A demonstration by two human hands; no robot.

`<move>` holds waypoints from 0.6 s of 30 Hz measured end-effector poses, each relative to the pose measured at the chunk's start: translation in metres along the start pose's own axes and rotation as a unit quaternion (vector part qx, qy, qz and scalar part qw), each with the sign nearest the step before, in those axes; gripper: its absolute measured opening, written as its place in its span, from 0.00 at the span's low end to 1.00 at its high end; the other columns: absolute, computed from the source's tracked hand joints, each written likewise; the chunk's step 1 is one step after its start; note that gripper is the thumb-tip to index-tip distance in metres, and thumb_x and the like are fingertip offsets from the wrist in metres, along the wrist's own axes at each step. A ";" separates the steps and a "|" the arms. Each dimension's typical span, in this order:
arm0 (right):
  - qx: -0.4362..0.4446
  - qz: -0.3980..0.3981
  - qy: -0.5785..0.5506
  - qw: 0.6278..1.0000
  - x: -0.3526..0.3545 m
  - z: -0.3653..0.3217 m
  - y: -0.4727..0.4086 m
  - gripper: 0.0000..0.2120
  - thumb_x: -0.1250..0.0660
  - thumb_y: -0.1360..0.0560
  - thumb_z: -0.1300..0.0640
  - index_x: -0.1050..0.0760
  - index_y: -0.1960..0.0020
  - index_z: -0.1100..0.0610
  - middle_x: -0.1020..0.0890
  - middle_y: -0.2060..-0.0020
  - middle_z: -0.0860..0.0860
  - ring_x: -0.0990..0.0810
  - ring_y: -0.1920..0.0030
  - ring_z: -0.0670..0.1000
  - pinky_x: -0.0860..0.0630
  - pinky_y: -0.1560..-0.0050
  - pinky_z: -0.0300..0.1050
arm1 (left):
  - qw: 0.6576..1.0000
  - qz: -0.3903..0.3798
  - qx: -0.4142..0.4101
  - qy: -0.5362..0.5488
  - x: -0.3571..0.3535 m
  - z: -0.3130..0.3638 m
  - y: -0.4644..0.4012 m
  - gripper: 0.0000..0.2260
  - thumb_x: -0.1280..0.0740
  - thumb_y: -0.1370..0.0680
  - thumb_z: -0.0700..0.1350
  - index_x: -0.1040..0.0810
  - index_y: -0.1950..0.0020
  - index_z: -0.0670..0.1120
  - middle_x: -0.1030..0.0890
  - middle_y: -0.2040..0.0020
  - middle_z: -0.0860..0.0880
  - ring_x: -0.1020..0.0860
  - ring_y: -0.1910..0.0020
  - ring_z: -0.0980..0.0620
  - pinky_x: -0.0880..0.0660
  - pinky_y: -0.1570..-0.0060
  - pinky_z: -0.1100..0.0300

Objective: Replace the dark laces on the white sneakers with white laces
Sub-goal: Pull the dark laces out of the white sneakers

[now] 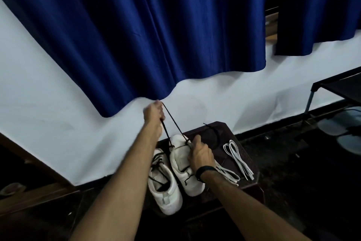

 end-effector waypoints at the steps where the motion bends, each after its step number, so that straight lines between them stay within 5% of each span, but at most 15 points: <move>1: 0.001 0.002 -0.004 1.000 0.000 0.000 0.000 0.09 0.46 0.19 0.53 0.36 0.43 0.58 0.21 0.53 0.60 0.22 0.49 0.64 0.29 0.54 0.53 | 1.000 -0.009 -0.017 0.006 0.001 0.019 -0.002 0.12 0.40 0.20 0.39 0.29 0.63 0.46 0.36 0.77 0.54 0.42 0.80 0.58 0.45 0.80 0.65; 5: 0.002 0.001 0.008 1.000 -0.004 -0.002 -0.001 0.09 0.46 0.19 0.54 0.36 0.42 0.58 0.20 0.52 0.59 0.21 0.48 0.64 0.29 0.54 0.53 | 0.993 -0.002 -0.066 -0.101 0.011 0.050 0.000 0.11 0.36 0.21 0.42 0.27 0.64 0.46 0.36 0.79 0.55 0.41 0.80 0.57 0.46 0.81 0.67; 8: 0.009 0.004 0.002 1.000 -0.004 -0.003 -0.002 0.10 0.46 0.18 0.52 0.36 0.43 0.58 0.20 0.52 0.59 0.21 0.49 0.64 0.30 0.56 0.52 | 0.984 0.065 -0.161 -0.037 0.028 0.079 0.006 0.14 0.36 0.21 0.43 0.28 0.68 0.47 0.35 0.78 0.55 0.39 0.77 0.56 0.42 0.76 0.65; 11: 0.009 0.010 -0.001 1.000 -0.004 -0.001 -0.002 0.10 0.46 0.18 0.52 0.36 0.44 0.58 0.20 0.53 0.60 0.21 0.51 0.64 0.30 0.58 0.52 | 0.960 0.133 -0.192 -0.155 0.047 0.094 0.012 0.10 0.36 0.23 0.47 0.22 0.63 0.47 0.22 0.66 0.48 0.24 0.66 0.49 0.30 0.63 0.57; 12: 0.009 0.011 0.001 1.000 -0.005 -0.001 -0.002 0.10 0.47 0.18 0.52 0.36 0.44 0.58 0.20 0.53 0.59 0.21 0.51 0.64 0.29 0.57 0.52 | 0.929 0.154 -0.159 -0.296 0.053 0.086 0.013 0.09 0.36 0.24 0.49 0.19 0.55 0.45 0.19 0.57 0.45 0.20 0.56 0.44 0.28 0.56 0.55; 15: 0.009 0.007 0.009 1.000 -0.008 -0.002 -0.001 0.09 0.47 0.18 0.51 0.36 0.44 0.56 0.19 0.53 0.58 0.20 0.51 0.64 0.28 0.56 0.52 | 0.741 0.132 -0.141 -0.643 0.050 0.045 0.016 0.19 0.35 0.26 0.50 0.24 0.37 0.44 0.24 0.37 0.43 0.27 0.36 0.42 0.31 0.40 0.51; 16: 0.008 0.007 0.010 1.000 -0.008 -0.002 -0.002 0.09 0.47 0.18 0.51 0.36 0.44 0.56 0.19 0.53 0.58 0.20 0.51 0.63 0.28 0.56 0.52 | 0.719 0.091 -0.164 -0.670 0.042 0.027 0.014 0.20 0.35 0.26 0.49 0.26 0.34 0.45 0.25 0.35 0.44 0.30 0.34 0.43 0.33 0.38 0.50; 18: 0.008 0.009 0.014 1.000 -0.007 -0.001 -0.002 0.10 0.47 0.18 0.51 0.36 0.43 0.56 0.19 0.53 0.58 0.20 0.51 0.63 0.28 0.56 0.53 | 0.751 -0.020 -0.172 -0.637 0.025 -0.012 0.010 0.21 0.36 0.23 0.46 0.28 0.30 0.48 0.27 0.31 0.47 0.31 0.32 0.45 0.33 0.34 0.52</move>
Point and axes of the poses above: each hand's wrist, its own y-axis away from the middle knuckle, its own x-axis out of the back of the hand, z = x × y, the point moved 8 cm from there along -y, towards the middle knuckle
